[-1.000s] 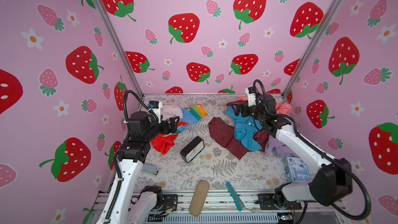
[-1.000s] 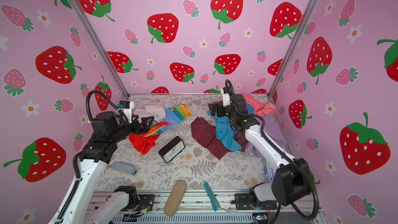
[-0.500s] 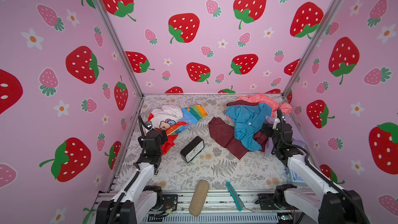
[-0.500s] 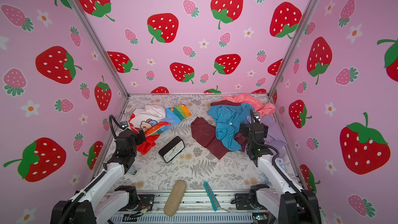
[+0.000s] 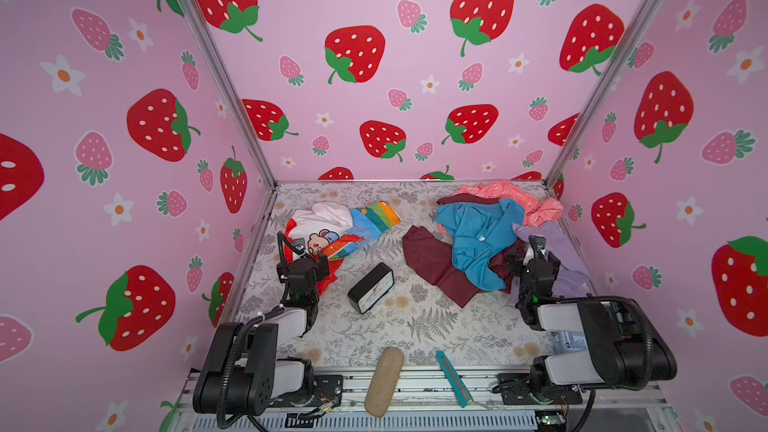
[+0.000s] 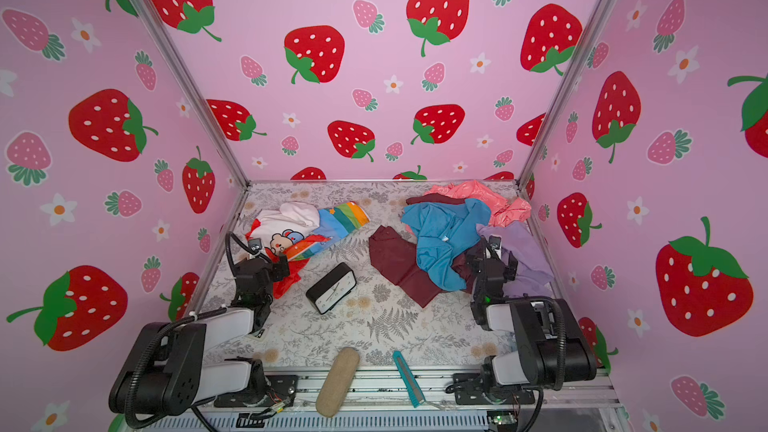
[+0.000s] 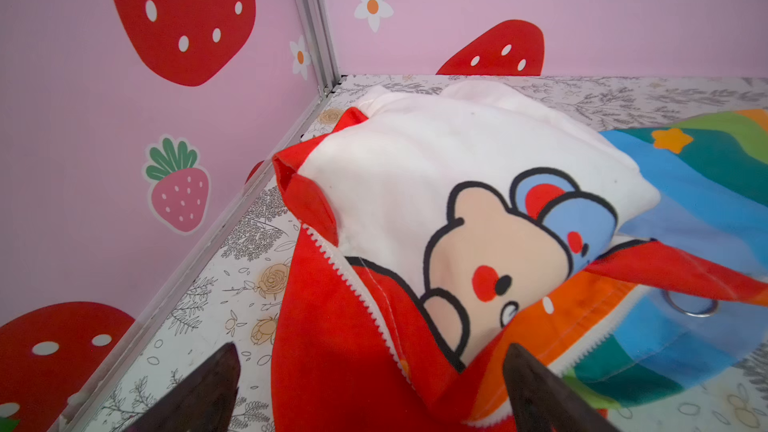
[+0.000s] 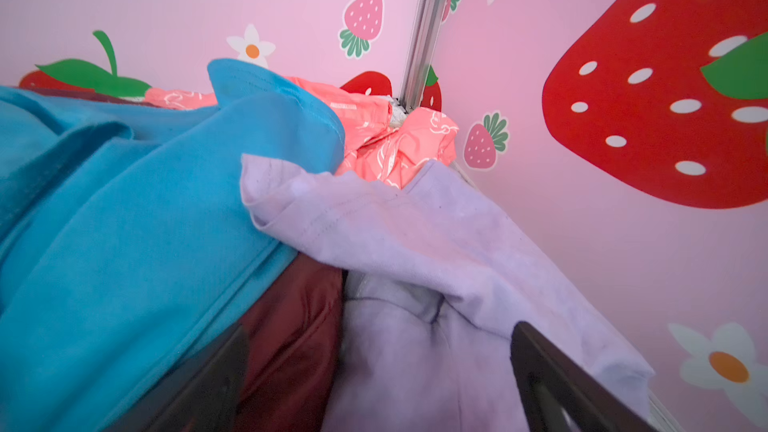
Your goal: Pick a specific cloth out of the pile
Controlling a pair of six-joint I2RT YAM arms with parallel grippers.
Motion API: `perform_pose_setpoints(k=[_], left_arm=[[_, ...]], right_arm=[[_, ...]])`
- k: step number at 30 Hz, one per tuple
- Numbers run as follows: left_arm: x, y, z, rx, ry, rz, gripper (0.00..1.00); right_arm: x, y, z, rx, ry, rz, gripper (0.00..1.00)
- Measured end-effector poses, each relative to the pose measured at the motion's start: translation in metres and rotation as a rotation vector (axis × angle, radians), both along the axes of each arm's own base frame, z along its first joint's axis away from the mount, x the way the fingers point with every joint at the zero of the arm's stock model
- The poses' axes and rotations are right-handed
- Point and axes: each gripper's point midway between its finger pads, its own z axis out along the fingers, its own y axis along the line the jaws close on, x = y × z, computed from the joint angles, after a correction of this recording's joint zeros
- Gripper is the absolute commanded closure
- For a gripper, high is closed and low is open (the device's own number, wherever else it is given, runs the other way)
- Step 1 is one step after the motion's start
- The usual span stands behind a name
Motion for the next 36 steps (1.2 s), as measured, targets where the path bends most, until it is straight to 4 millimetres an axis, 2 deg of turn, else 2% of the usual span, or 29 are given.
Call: perform_pose_setpoints(k=[9, 11, 20, 25, 30, 33, 36], left_arm=[[0.006, -0.012, 0.006, -0.002, -0.025, -0.083, 0.01], [0.007, -0.016, 0.007, -0.002, -0.025, -0.106, 0.01], [0.011, -0.034, 0.013, -0.059, -0.063, -0.199, 0.01], [0.017, -0.042, -0.016, -0.101, -0.005, -0.239, 0.01], [0.019, -0.042, -0.043, -0.124, 0.051, -0.233, 0.01], [0.035, -0.041, -0.037, -0.137, 0.064, -0.236, 0.01], [0.056, -0.038, -0.015, -0.157, 0.021, -0.248, 0.01]], right_arm=[[0.009, 0.008, -0.002, -0.001, -0.047, 0.047, 0.0], [0.01, 0.009, -0.008, -0.003, -0.028, 0.055, 0.0], [0.011, 0.01, -0.006, 0.002, -0.037, 0.067, 0.0], [0.011, 0.011, -0.006, 0.002, -0.037, 0.069, 0.0], [0.011, 0.011, -0.006, 0.003, -0.037, 0.071, 0.0], [0.011, 0.011, -0.006, 0.003, -0.037, 0.072, 0.0], [0.011, 0.011, -0.006, 0.003, -0.037, 0.073, 0.0]])
